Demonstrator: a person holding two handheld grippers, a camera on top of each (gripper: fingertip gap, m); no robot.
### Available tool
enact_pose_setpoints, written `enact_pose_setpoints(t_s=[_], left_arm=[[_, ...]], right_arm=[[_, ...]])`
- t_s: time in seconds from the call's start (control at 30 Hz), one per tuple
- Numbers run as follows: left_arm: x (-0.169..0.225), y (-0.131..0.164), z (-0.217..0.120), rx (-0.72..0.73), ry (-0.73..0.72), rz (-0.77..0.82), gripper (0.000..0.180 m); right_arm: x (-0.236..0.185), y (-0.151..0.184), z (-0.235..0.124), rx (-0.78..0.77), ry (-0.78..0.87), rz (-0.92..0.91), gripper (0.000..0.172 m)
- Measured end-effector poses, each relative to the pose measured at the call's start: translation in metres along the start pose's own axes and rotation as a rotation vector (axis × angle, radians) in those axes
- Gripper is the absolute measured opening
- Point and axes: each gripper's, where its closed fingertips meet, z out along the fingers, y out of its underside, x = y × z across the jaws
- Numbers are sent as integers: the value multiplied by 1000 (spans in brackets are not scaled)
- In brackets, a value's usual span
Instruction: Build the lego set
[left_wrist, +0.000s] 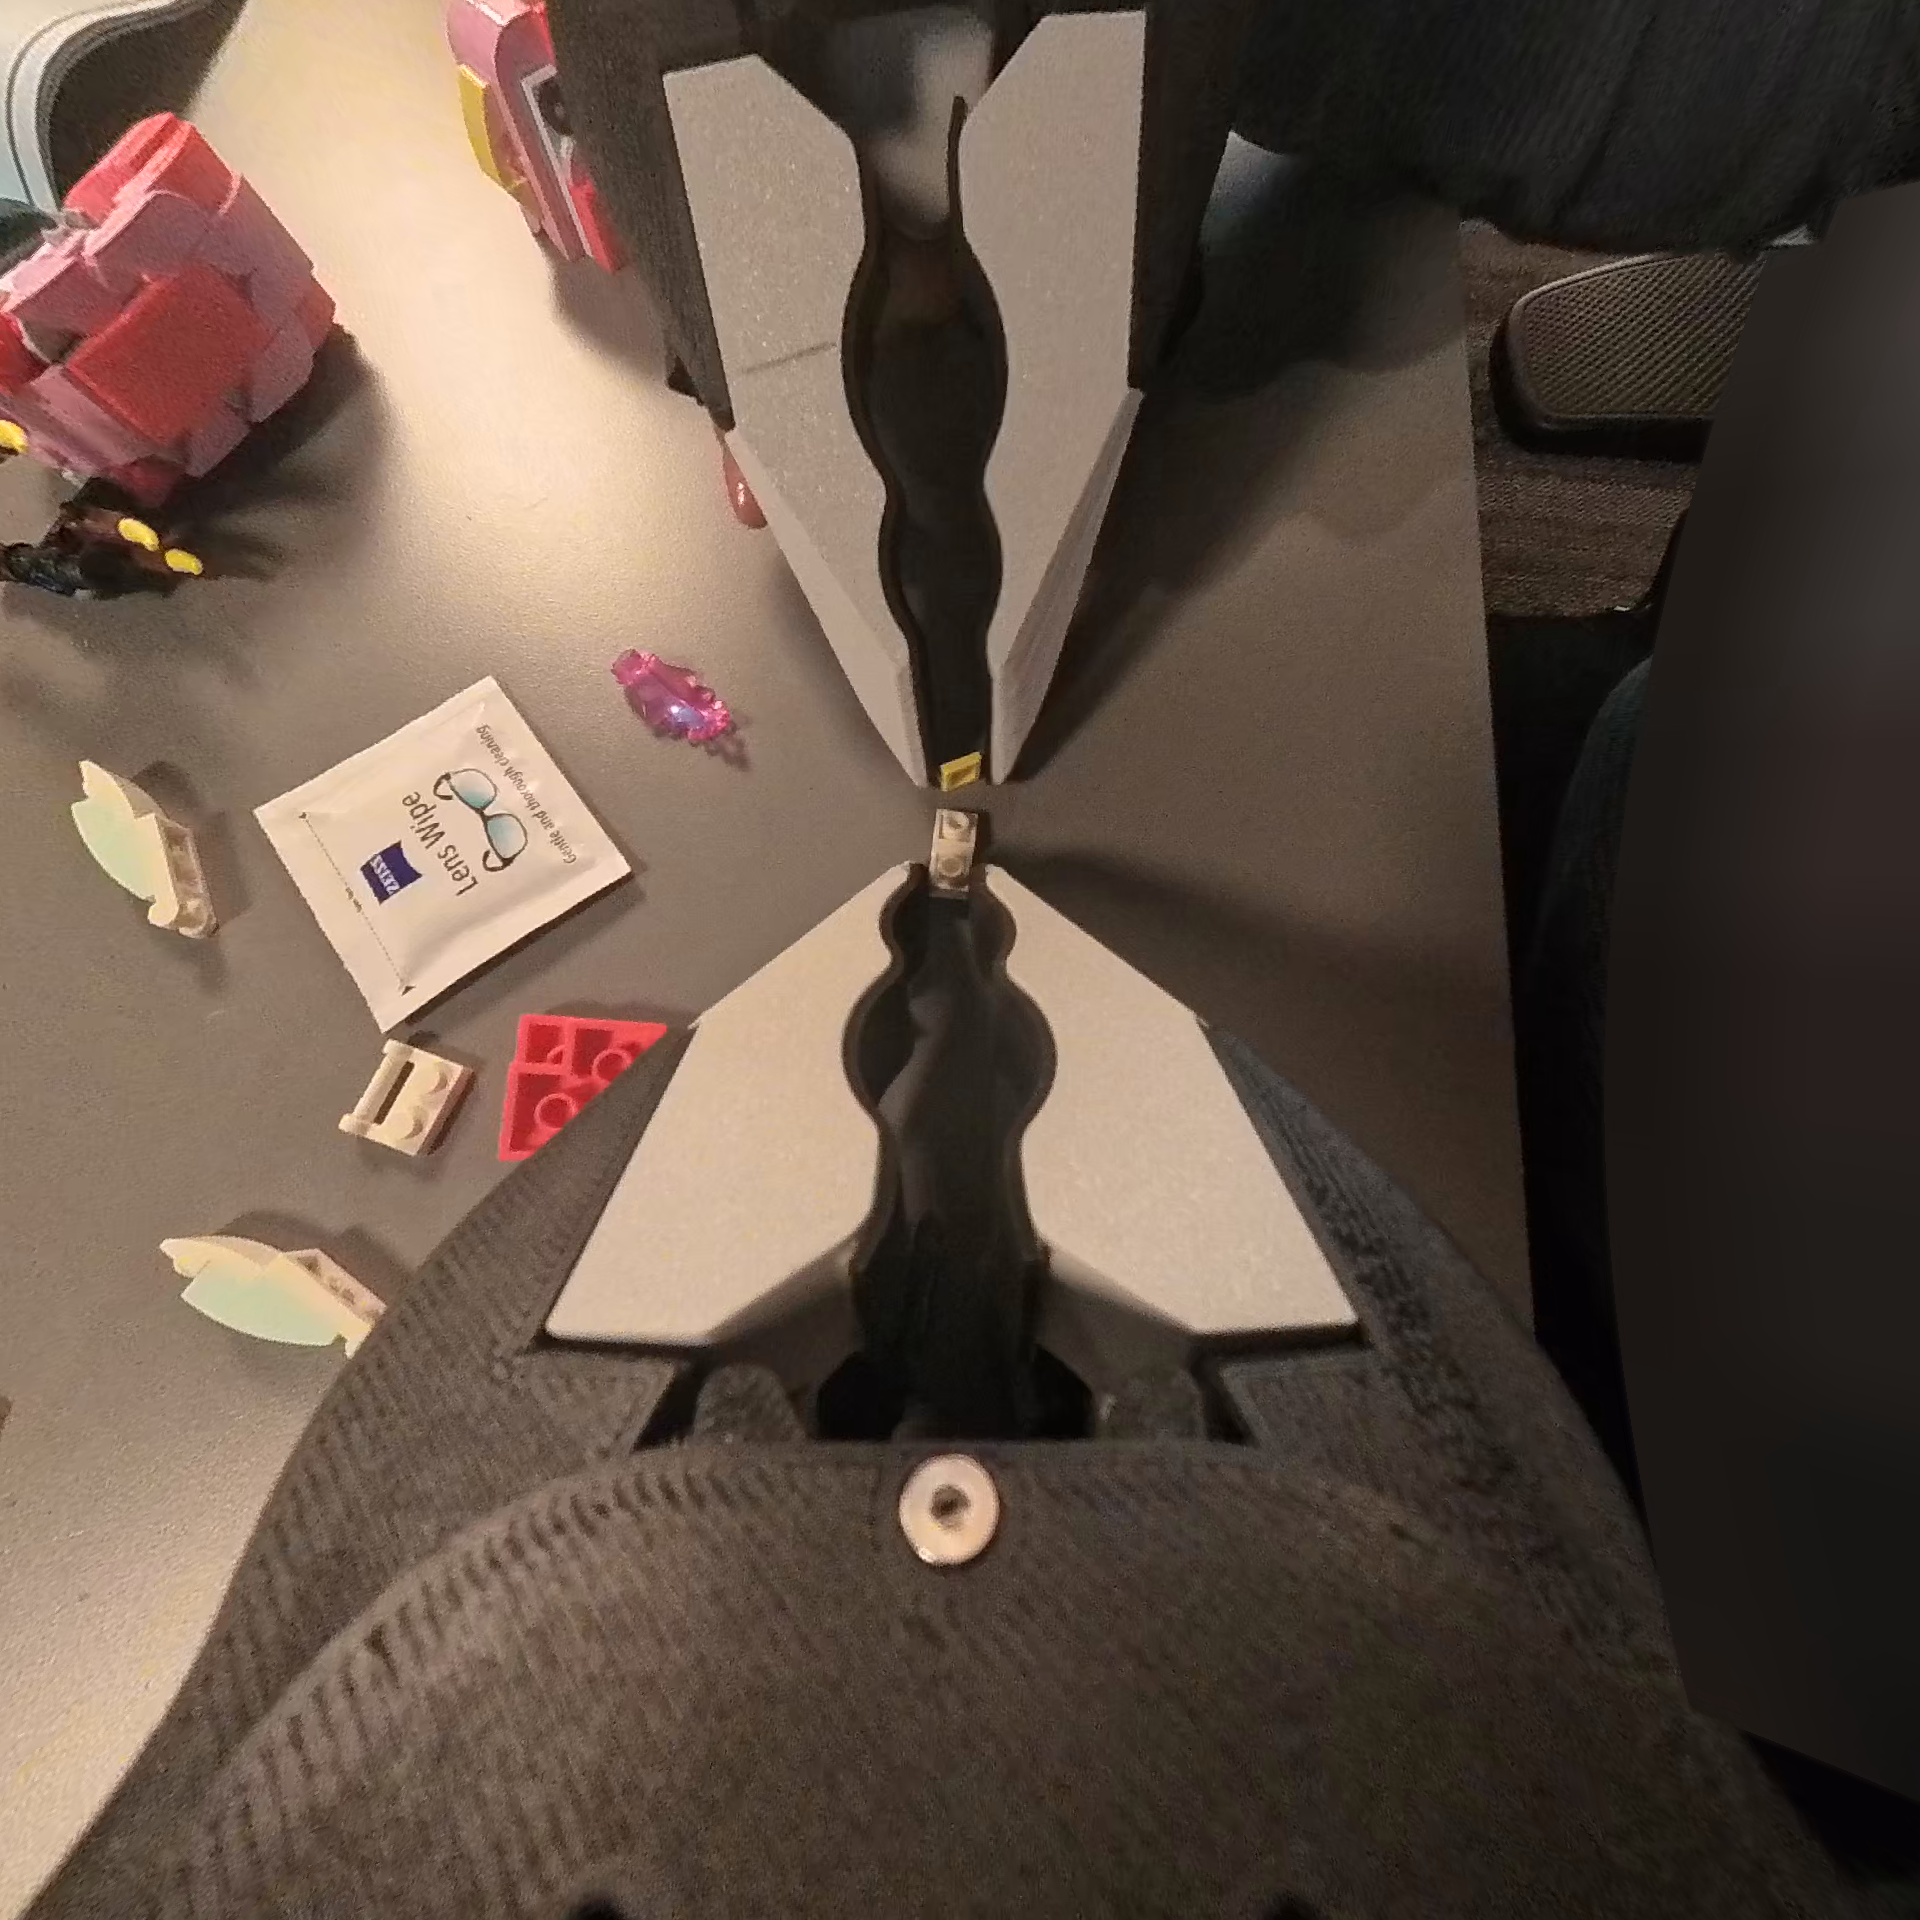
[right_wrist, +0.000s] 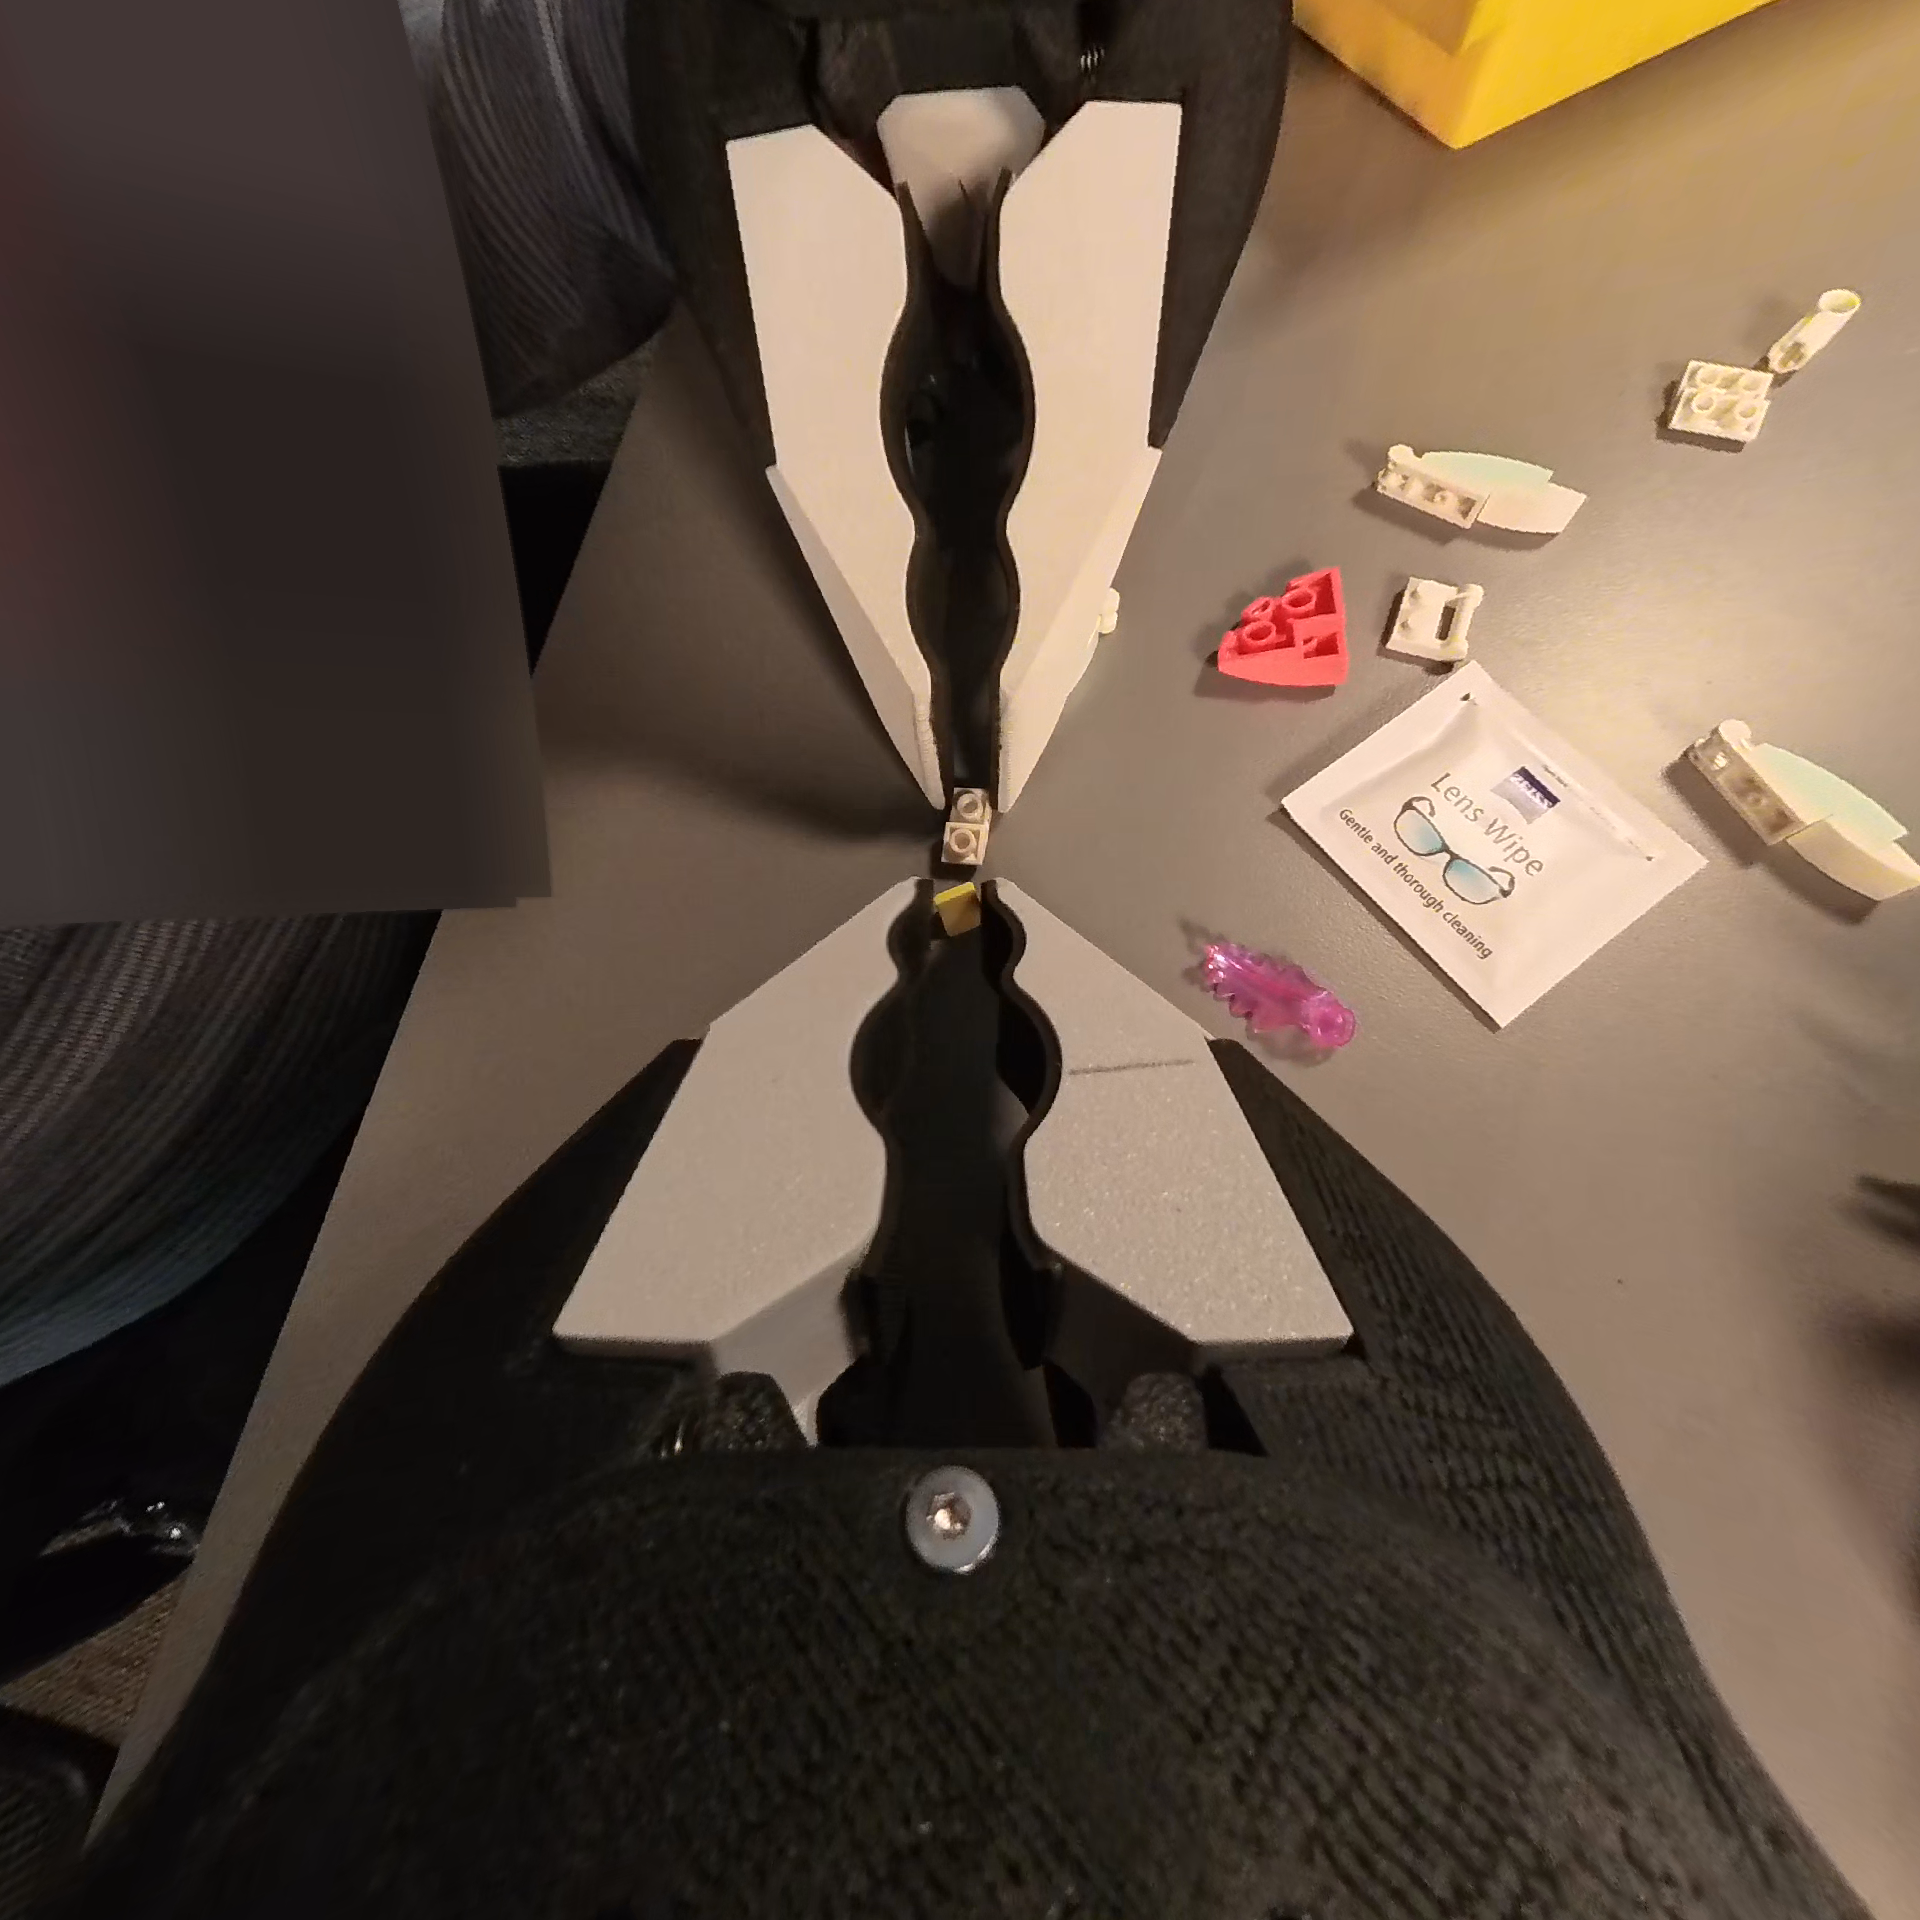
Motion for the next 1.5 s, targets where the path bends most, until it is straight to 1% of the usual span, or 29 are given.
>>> enact_pose_setpoints(t_s=[0.8, 1.1, 1.27, 1.33, 1.4, 1.5], left_arm=[[0, 0, 0, 0, 9, -10, 8], [0, 0, 0, 1, 14, -16, 7], [0, 0, 0, 1, 15, -17, 8], [0, 0, 0, 1, 15, -17, 8], [-2, 0, -1, 2, 1, -26, 7], [-9, -2, -3, 23, -20, -73, 7]], right_arm=[[1, 0, 0, 4, -1, 13, 8], [2, -2, -1, 17, 4, 25, 17], [5, -6, -5, 56, 19, 35, 24], [7, -11, -9, 93, 44, 29, 28], [9, -19, -17, 165, 83, 2, 28], [11, -29, -30, 257, 196, -86, 30]])
